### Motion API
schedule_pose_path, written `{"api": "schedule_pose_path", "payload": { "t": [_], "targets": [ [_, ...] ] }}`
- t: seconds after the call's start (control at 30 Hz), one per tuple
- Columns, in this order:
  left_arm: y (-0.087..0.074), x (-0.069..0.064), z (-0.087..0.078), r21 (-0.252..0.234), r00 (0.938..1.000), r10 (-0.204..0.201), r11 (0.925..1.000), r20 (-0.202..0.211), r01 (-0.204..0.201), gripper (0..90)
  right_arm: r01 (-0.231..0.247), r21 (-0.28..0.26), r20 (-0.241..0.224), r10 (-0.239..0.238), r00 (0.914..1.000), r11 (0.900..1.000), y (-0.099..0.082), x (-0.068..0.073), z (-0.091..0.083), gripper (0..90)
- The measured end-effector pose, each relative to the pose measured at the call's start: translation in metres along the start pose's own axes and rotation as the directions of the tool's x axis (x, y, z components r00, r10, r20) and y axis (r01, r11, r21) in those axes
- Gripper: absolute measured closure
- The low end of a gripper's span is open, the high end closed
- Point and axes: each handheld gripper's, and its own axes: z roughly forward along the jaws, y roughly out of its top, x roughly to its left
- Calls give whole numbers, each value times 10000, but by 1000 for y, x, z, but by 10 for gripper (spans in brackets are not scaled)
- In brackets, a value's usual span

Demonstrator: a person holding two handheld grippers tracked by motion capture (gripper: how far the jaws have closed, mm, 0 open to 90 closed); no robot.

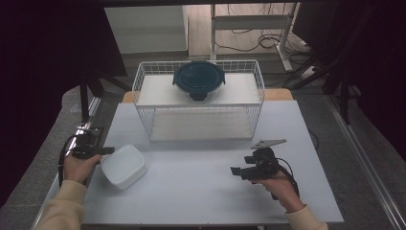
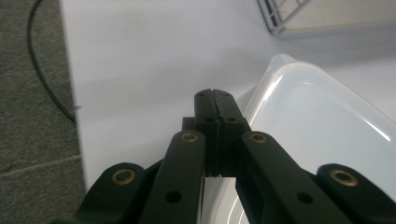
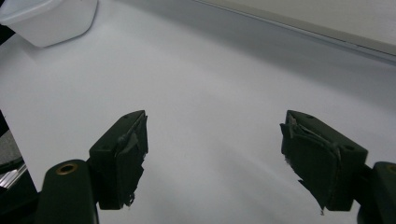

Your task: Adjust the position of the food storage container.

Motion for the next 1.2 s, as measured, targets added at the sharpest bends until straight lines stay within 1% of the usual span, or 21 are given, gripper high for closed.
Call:
{"api": "schedule_pose_path", "payload": {
  "t": [0.03, 0.1, 0.17, 0.27, 0.3, 0.33, 0.4, 0.5, 0.53, 0.57, 0.6, 0.63, 0.67, 0.73, 0.8, 0.87, 0.9, 1.0, 1.07, 1.2],
  "targets": [
    [1, -2, 2, 53, 10000, 15, 10000, 47, -16, 900, 0, 0, 0, 0, 10000, 10000, 0, 0, 0, 224],
    [3, -9, 6, 161, 9998, 176, 9997, 127, -178, 900, 11, 12, -2, -11, 10000, 10000, 0, 0, 0, 223],
    [4, -18, 11, 308, 9988, 423, 9986, 257, -431, 900, -2, 35, 0, 2, 10000, 10000, 0, 0, 1, 223],
    [6, -32, 18, 480, 9955, 810, 9954, 484, -834, 900, -5, 49, 0, 5, 10000, 10000, -1, 0, 1, 222],
    [6, -37, 20, 540, 9942, 923, 9940, 557, -953, 900, 12, 46, 12, -12, 10000, 10000, -1, 0, 1, 222],
    [6, -44, 23, 661, 9915, 1136, 9908, 642, -1178, 900, 14, 50, 10, -14, 10000, 10000, -1, 0, 1, 222],
    [6, -54, 26, 793, 9874, 1393, 9862, 755, -1452, 900, 30, 66, -3, -30, 10000, 10000, -1, 0, 2, 222],
    [6, -65, 30, 892, 9820, 1646, 9809, 931, -1729, 900, 26, 86, -19, -26, 10000, 10000, -1, 0, 2, 222],
    [6, -68, 31, 880, 9807, 1687, 9802, 992, -1775, 900, 15, 96, -19, -15, 10000, 10000, -1, 0, 2, 222],
    [6, -70, 31, 939, 9784, 1788, 9776, 1033, -1886, 900, 22, 104, -20, -21, 10000, 9999, -1, 0, 2, 222],
    [6, -71, 32, 936, 9776, 1811, 9771, 1074, -1913, 900, 24, 115, -26, -24, 10000, 9999, -1, 0, 2, 222],
    [6, -73, 32, 881, 9784, 1772, 9784, 1063, -1868, 900, 25, 122, -31, -25, 10000, 9999, -1, 0, 3, 221],
    [6, -72, 32, 897, 9774, 1824, 9773, 1070, -1922, 900, 29, 127, -33, -29, 10000, 9999, -1, 0, 3, 221],
    [6, -72, 29, 784, 9784, 1779, 9793, 1057, -1866, 900, 33, 125, -30, -32, 10000, 9999, -1, 0, 2, 222],
    [5, -69, 20, 445, 9809, 1672, 9840, 995, -1723, 900, 28, 108, -33, -27, 10000, 9999, -1, 0, 2, 221],
    [3, -66, 10, 208, 9824, 1629, 9860, 909, -1654, 900, 29, 89, -31, -28, 10000, 10000, -1, 0, 2, 221],
    [1, -64, 1, 20, 9847, 1547, 9879, 806, -1553, 900, 25, 88, -30, -25, 10000, 10000, -2, 0, 2, 221],
    [-5, -59, -13, -169, 9882, 1378, 9904, 675, -1370, 899, 21, 83, -15, -20, 10000, 10000, -2, 0, 2, 222],
    [-15, -57, -25, -334, 9900, 1183, 9927, 769, -1160, 897, 19, 72, -25, -19, 10000, 10000, -1, 0, 2, 222],
    [-34, -56, -36, -431, 9920, 1094, 9933, 625, -1068, 893, 81, 62, -48, -80, 10000, 9999, -1, 1, 1, 222]
  ]
}}
